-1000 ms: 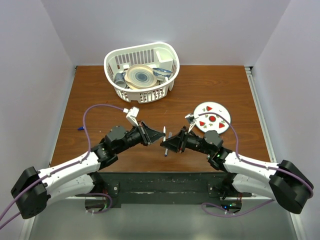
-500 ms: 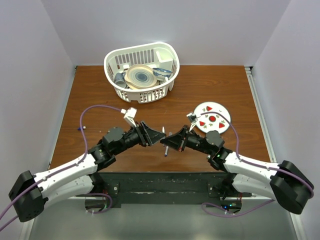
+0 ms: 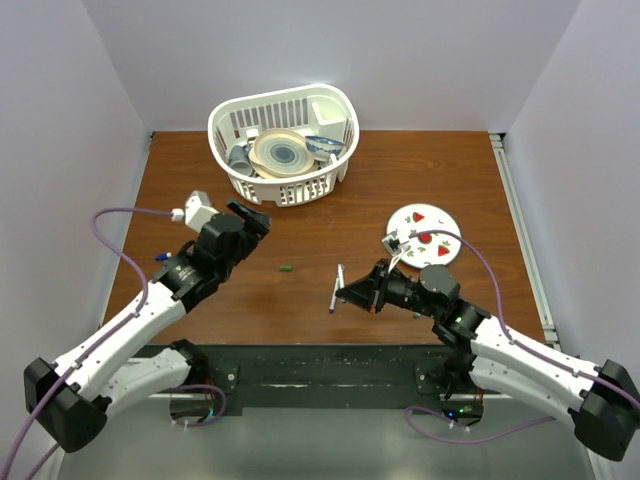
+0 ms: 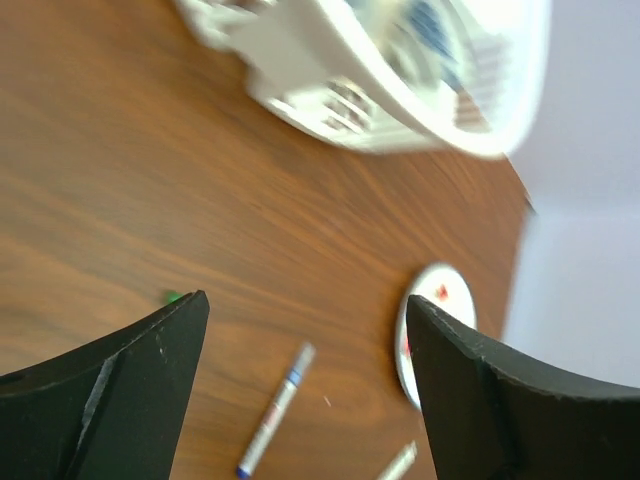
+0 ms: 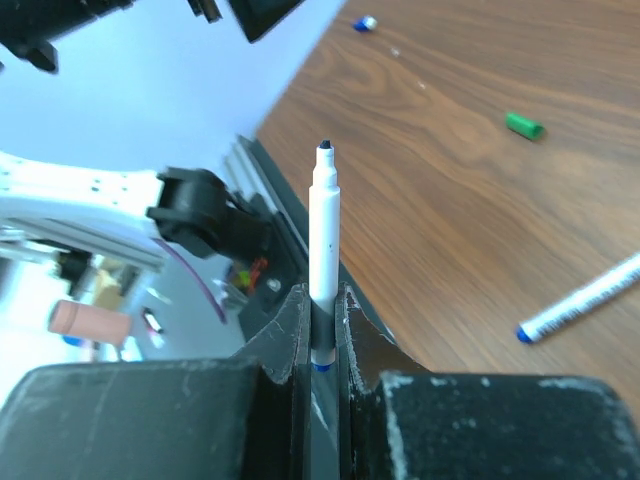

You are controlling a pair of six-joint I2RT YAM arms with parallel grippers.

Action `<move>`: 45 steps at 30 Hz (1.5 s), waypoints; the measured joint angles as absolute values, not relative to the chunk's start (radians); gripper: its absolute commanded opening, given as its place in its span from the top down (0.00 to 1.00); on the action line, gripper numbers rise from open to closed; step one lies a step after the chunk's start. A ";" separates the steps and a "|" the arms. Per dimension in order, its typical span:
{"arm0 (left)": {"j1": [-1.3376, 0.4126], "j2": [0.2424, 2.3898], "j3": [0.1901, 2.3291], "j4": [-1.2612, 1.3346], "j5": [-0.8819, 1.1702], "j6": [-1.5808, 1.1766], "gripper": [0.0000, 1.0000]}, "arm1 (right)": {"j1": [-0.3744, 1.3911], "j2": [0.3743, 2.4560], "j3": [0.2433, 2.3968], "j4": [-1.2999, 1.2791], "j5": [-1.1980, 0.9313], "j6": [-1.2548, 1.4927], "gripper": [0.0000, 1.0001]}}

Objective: Insert the pens into the pen caps

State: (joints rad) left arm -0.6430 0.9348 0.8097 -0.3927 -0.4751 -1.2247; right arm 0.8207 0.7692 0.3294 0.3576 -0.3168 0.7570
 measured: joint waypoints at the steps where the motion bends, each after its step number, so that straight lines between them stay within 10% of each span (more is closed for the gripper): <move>1: -0.619 0.939 0.810 -0.426 -0.500 -1.252 0.16 | 0.821 0.762 0.340 0.321 -0.312 0.746 1.00; 16: 0.150 1.241 0.841 -0.623 -0.492 -1.382 0.30 | 0.821 0.761 0.447 0.046 -0.273 0.691 1.00; 45: 0.236 1.652 1.028 -0.630 -0.577 -1.286 0.34 | 0.823 0.776 0.493 0.000 -0.255 0.626 1.00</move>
State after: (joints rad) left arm 0.2363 1.6520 1.0283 -0.6304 -0.5774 -1.2858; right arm 0.8230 0.7757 0.4934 0.0002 -0.2546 0.6262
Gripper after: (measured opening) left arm 0.680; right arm 0.070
